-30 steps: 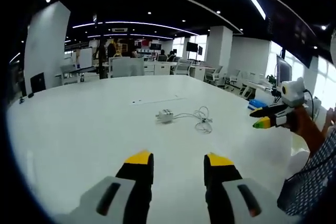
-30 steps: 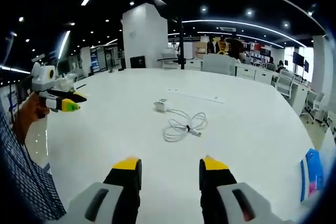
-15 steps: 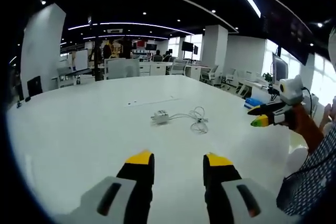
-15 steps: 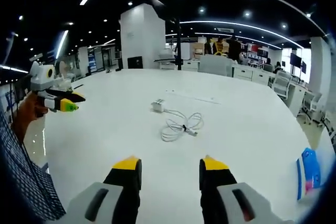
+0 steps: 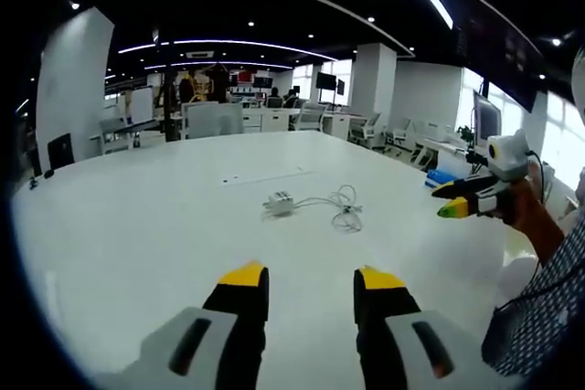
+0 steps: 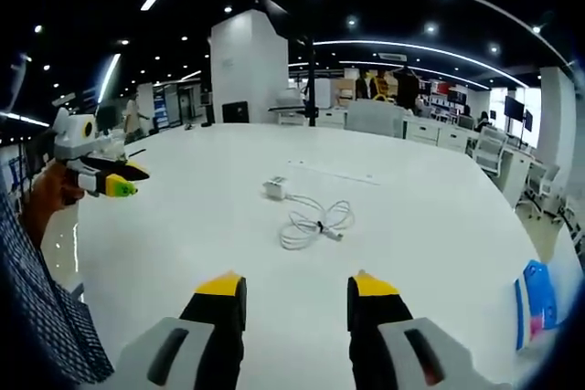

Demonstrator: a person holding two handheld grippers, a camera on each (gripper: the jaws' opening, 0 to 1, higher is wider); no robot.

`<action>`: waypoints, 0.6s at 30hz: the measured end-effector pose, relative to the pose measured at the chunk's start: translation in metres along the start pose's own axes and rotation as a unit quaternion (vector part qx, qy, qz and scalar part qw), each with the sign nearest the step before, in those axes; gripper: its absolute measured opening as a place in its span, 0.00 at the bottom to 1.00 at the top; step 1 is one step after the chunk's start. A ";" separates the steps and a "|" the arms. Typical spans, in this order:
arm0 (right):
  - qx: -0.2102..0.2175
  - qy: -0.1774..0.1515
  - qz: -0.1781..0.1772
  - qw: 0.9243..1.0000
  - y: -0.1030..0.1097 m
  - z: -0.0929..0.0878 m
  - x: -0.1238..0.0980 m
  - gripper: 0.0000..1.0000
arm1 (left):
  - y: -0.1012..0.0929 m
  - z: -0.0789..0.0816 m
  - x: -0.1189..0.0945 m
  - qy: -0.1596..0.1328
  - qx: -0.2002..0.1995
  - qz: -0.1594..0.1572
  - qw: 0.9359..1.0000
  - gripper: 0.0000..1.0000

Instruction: Plug the desk Type‑C cable into the charger adapter.

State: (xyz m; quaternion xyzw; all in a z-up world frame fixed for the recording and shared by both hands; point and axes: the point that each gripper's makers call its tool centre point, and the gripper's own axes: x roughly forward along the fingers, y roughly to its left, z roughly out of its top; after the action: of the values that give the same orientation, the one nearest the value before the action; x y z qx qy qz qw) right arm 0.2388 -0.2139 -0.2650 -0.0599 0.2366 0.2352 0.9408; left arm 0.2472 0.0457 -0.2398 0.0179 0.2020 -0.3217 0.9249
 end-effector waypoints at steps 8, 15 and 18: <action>0.001 0.002 -0.003 1.000 0.000 -0.002 0.001 0.46 | 0.000 -0.003 0.002 0.006 0.002 -0.002 1.000 0.37; -0.004 0.008 -0.008 1.000 -0.003 -0.002 0.000 0.45 | 0.002 -0.005 0.003 0.011 0.006 0.002 1.000 0.36; -0.003 0.004 -0.008 1.000 -0.004 -0.001 0.000 0.45 | 0.004 -0.007 0.003 0.014 0.005 0.005 1.000 0.36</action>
State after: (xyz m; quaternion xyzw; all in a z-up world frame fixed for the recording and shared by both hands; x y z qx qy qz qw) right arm 0.2404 -0.2177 -0.2655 -0.0657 0.2394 0.2276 0.9416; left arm 0.2495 0.0487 -0.2473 0.0280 0.2128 -0.3176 0.9236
